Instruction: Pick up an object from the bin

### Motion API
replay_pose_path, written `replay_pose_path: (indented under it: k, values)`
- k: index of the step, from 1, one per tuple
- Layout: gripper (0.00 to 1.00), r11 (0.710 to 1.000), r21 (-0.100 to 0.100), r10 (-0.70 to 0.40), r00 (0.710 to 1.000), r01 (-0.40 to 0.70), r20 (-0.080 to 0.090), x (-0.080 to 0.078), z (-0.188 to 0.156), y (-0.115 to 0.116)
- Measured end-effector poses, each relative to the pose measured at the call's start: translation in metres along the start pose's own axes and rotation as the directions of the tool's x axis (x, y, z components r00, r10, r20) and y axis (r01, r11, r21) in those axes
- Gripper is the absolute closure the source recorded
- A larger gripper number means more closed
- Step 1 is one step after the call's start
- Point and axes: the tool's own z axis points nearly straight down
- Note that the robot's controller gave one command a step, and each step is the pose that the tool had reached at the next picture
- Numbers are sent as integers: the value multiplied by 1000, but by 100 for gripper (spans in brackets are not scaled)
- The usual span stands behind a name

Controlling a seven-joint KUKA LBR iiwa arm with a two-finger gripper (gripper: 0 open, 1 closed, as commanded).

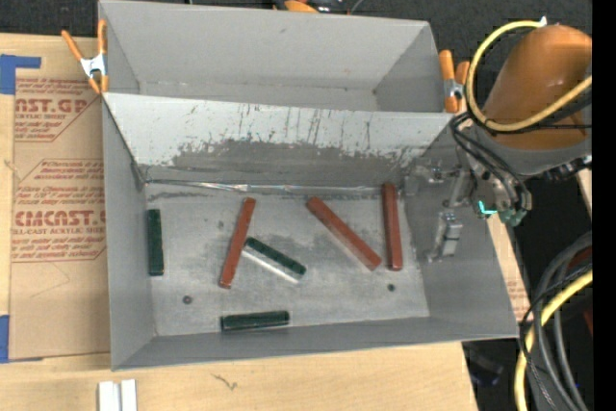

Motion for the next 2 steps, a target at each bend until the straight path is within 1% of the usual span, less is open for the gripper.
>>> replay_pose_path:
  k: [1, 2]
  values:
    - [100, 1000, 1, -2, 1000, 2, 8, -2, -4, 1]
    - [0, 1000, 1, -2, 1000, 2, 8, -2, -4, 1]
